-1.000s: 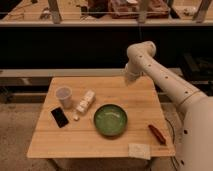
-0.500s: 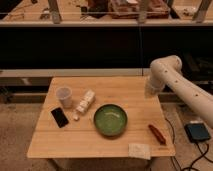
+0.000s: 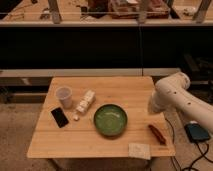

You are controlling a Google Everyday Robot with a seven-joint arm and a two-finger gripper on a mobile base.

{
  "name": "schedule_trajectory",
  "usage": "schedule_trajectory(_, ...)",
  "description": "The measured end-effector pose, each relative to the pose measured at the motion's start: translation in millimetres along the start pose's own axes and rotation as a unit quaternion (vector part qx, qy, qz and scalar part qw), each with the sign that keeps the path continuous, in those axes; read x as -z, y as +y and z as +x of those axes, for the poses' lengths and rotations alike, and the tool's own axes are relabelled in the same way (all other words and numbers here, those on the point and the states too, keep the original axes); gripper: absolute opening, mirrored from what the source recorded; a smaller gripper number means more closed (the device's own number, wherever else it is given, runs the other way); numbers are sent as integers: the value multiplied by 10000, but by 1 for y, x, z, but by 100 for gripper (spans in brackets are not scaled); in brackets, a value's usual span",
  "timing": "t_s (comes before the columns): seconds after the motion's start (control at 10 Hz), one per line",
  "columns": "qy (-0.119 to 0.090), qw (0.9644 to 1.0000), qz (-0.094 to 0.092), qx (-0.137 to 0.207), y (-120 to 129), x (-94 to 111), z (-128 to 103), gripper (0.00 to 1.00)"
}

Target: Move the arm in a circular motion

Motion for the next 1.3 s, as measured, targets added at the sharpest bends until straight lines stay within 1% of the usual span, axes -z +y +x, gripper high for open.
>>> schedule_trajectory(0.1,-118,9999,-19,67,12,-1,-21,5)
schedule_trajectory(0.2,-110,9996,-18,273,19,0,-51,8)
schedule_trajectory(0.3,-47,9988,-3,493,19,-1,-78,17)
schedule_trajectory(0.4,-27,9974,21,713,16,-3,-105,26)
schedule_trajectory(0.5,-55,9960,58,888,13,-5,-127,31)
schedule_trajectory(0.6,-63,9941,80,1078,10,-6,-152,34)
schedule_trajectory(0.7,-95,9919,96,1259,6,-6,-172,39)
schedule_trajectory(0.8,-141,9883,122,1512,-5,-5,-204,52)
schedule_trajectory(0.9,-177,9860,153,1649,-13,-5,-230,59)
schedule_trajectory(1.1,-217,9833,202,1798,-28,-11,-262,60)
schedule_trajectory(1.2,-218,9829,197,1819,-39,-15,-272,60)
schedule_trajectory(1.3,-220,9823,185,1850,-58,-19,-277,60)
